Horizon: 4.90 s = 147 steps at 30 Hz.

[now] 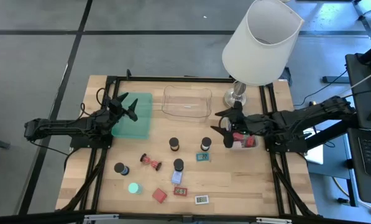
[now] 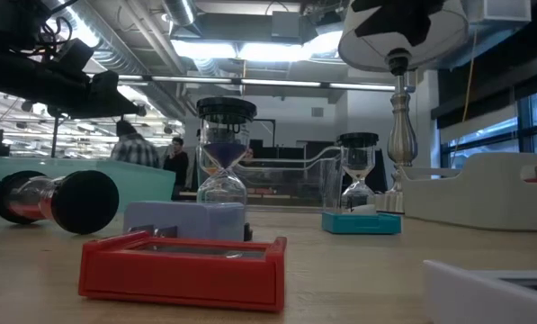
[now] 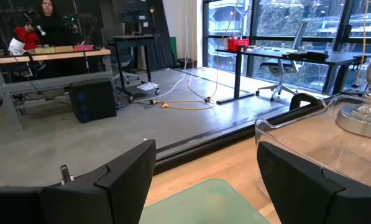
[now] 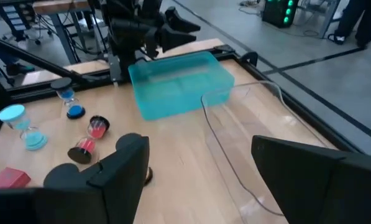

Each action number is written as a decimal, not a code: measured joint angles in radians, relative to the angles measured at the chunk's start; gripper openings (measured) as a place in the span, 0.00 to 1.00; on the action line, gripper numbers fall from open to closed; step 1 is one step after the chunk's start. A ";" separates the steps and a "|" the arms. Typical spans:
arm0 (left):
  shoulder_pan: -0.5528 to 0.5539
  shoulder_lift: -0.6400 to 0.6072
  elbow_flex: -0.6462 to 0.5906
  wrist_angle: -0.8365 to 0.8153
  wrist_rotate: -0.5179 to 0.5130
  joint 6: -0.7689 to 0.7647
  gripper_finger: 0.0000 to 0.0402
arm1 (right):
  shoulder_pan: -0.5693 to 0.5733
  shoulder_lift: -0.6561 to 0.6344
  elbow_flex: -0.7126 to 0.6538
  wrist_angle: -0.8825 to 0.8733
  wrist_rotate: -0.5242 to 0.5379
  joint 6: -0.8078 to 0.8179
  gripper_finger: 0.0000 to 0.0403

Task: Pick & Place Office items
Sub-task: Put the left black hourglass with the blue sand into the green bin

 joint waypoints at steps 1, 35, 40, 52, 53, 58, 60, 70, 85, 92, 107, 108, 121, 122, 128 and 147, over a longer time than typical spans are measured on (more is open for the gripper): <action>0.000 0.000 0.000 0.000 0.000 0.000 0.69 | 0.000 0.006 0.000 -0.002 0.000 0.000 0.71; 0.000 0.000 0.001 0.083 0.112 -0.131 0.69 | -0.001 0.081 0.000 0.004 0.061 -0.059 0.71; -0.024 0.019 0.045 0.083 0.326 -0.107 0.69 | -0.001 0.081 0.000 0.004 0.061 -0.059 0.71; -0.166 0.271 0.233 0.079 0.676 -0.300 0.69 | -0.001 0.081 0.000 0.012 0.123 -0.058 0.71; -0.186 0.302 0.257 0.071 0.686 -0.313 0.69 | -0.001 0.081 0.000 0.012 0.124 -0.058 0.71; -0.301 0.492 0.418 -0.092 0.687 -0.360 0.69 | -0.001 0.081 0.000 0.012 0.124 -0.058 0.71; -0.343 0.581 0.500 -0.202 0.672 -0.359 0.69 | -0.001 0.081 0.000 0.011 0.124 -0.058 0.71; -0.457 0.877 0.936 -1.057 0.777 -0.668 0.69 | -0.001 0.081 0.000 0.006 0.133 -0.056 0.71; -0.699 1.024 1.012 -1.342 1.010 -1.397 0.69 | -0.001 0.081 0.000 0.006 0.131 -0.092 0.71; -0.798 1.087 1.012 -1.371 0.988 -1.547 0.69 | -0.001 0.081 0.000 0.006 0.131 -0.088 0.71; -0.893 1.209 1.012 -1.381 0.985 -1.563 0.69 | -0.001 0.081 0.000 0.007 0.130 -0.084 0.71; -0.893 1.212 1.012 -1.381 0.985 -1.558 0.69 | -0.001 0.081 0.000 0.007 0.130 -0.084 0.71; -0.893 1.213 1.012 -1.377 1.020 -1.570 0.62 | -0.001 0.081 0.000 0.007 0.130 -0.081 0.71; -0.893 1.213 1.012 -1.376 1.020 -1.570 0.60 | -0.001 0.081 0.000 0.007 0.130 -0.081 0.71; -0.893 1.212 1.012 -1.378 1.022 -1.559 0.52 | -0.001 0.081 0.000 0.007 0.130 -0.084 0.71; -0.668 0.863 1.011 -1.474 0.598 -1.395 0.53 | -0.002 0.081 0.000 0.007 0.130 -0.085 0.71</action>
